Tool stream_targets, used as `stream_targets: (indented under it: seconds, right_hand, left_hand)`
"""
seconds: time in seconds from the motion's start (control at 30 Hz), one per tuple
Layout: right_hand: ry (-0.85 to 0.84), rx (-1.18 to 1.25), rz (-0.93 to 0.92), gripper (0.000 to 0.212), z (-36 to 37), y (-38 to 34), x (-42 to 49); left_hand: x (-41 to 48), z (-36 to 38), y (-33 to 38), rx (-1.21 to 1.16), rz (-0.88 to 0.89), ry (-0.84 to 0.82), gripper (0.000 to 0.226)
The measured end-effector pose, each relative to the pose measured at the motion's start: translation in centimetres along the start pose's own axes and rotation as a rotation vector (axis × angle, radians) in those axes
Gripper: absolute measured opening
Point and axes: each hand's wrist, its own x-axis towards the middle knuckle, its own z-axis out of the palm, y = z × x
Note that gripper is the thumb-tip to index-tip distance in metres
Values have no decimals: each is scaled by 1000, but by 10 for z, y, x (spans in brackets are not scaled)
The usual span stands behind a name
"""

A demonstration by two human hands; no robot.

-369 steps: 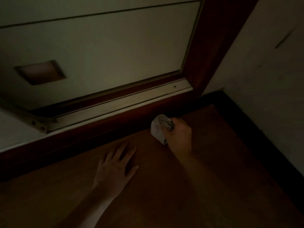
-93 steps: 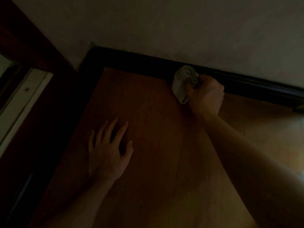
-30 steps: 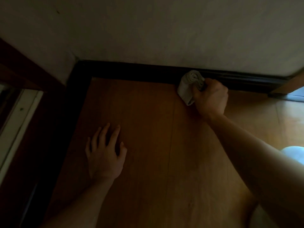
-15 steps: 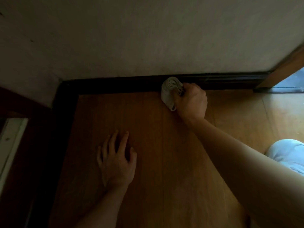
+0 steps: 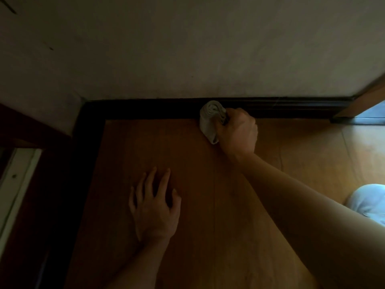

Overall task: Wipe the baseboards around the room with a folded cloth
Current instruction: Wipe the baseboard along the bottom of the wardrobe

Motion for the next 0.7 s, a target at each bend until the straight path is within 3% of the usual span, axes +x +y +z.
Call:
stream_targets:
  seconds: [0.33, 0.7]
  right_hand:
    - [-80, -34, -36, 26, 14, -28, -2]
    - [29, -88, 181, 28, -43, 34, 6]
  left_hand:
    - [1, 0, 0, -4, 4, -1, 59]
    - [-1, 0, -3, -36, 0, -23, 61]
